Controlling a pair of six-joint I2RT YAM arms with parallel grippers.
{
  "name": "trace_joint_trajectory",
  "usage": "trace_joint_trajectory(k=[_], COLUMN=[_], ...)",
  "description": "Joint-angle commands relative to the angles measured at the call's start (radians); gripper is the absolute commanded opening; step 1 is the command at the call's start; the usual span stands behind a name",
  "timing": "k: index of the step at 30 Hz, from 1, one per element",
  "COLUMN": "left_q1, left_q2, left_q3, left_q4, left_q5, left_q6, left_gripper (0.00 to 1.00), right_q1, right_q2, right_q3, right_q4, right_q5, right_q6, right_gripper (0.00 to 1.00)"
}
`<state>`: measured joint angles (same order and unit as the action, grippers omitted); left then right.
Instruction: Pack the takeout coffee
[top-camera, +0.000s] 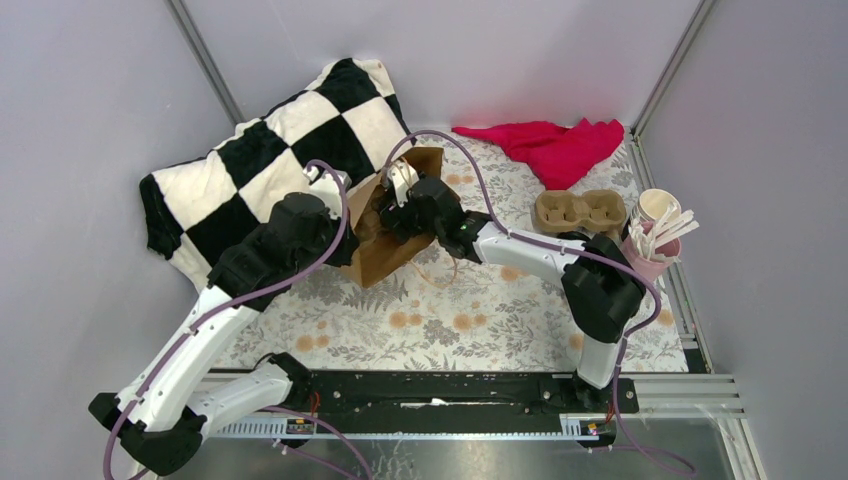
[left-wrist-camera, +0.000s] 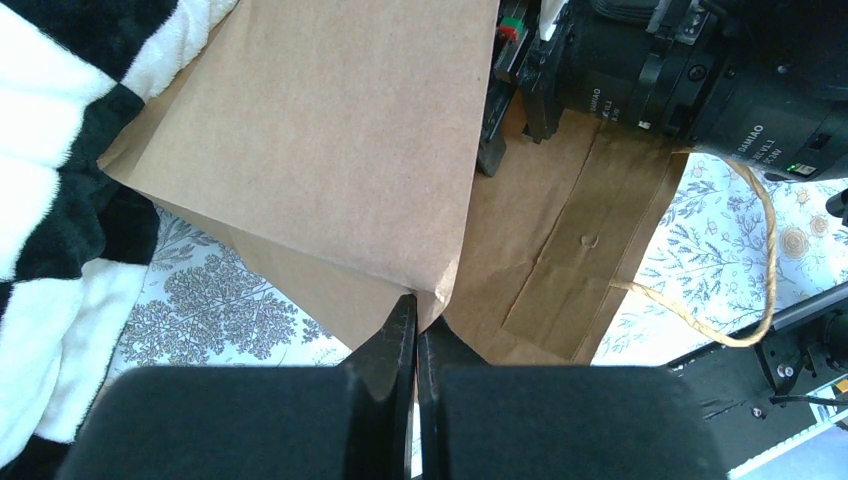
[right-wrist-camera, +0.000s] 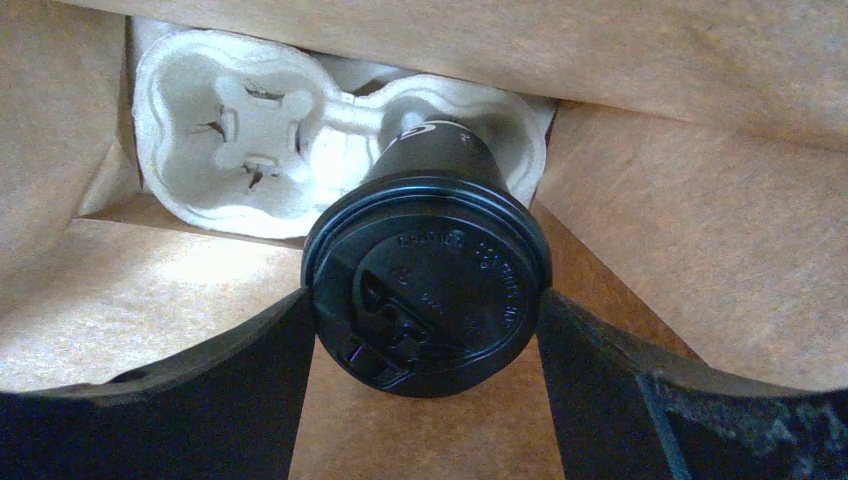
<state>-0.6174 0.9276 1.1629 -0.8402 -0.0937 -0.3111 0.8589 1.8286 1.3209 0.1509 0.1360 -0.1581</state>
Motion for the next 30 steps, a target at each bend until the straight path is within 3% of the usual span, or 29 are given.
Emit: trace_joint_trajectory(k=[1, 14, 19, 30], left_q1=[-0.002, -0.002, -0.002, -0.002], left_q2=[-0.002, -0.005, 0.006, 0.081], left_q3=[0.047, 0.055, 0.078, 0.237], left_q4=[-0.007, -0.007, -0.011, -0.055], left_q5=[0.026, 0.030, 0.061, 0.252], left_q6=[-0.016, -0.026, -0.019, 0.012], left_gripper=[0.00, 0.00, 0.00, 0.00], right_q1=[-0.022, -0.025, -0.024, -0.023], right_q2=[0.026, 0.148, 0.186, 0.066], right_q3=[0.036, 0.126, 0.196, 0.204], right_q4=[0.068, 0.035, -0.070, -0.313], right_q5=[-0.020, 0.002, 0.008, 0.038], right_q6=[0.036, 0.040, 0.035, 0.038], right_gripper=[0.56, 0.64, 0.66, 0.67])
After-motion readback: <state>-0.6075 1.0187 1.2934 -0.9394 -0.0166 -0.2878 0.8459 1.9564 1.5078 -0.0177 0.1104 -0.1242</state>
